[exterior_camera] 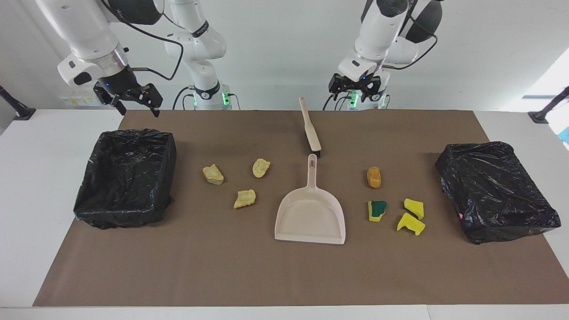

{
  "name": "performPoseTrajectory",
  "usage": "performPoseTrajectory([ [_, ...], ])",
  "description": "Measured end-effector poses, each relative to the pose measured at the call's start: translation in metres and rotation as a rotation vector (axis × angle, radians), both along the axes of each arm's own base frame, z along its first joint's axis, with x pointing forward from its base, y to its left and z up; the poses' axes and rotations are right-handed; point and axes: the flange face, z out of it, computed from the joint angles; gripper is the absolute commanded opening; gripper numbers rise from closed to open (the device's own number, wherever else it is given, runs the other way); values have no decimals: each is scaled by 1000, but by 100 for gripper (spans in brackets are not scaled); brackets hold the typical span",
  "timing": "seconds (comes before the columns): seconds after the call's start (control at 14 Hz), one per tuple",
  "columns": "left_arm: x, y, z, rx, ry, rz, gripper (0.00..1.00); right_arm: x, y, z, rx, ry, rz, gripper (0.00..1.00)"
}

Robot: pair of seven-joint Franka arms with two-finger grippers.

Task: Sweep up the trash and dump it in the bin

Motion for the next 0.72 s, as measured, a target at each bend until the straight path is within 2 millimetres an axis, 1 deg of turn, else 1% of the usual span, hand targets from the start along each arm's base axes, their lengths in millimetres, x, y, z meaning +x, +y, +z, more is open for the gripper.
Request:
performPoseTrajectory([
  [0.14,-32,-33,-41,17,-9,54,100,4,7,-15,3,-22,51,100],
  [0.29,-68,-57,-85,47,-1,98,100,12,33,-36,3,-54,116,100],
  [0.43,-104,-74,-128,74,2,108,100,20,60,-59,3,-59,165,100],
  [0.57,-127,-81,-152,94,7,99,100,30,81,-80,3,-58,201,100],
  [0.64,-132,-83,-159,94,4,99,100,35,90,-89,2,-56,212,100],
  [0.72,-133,-84,-165,89,-2,105,100,39,100,-98,2,-56,219,100],
])
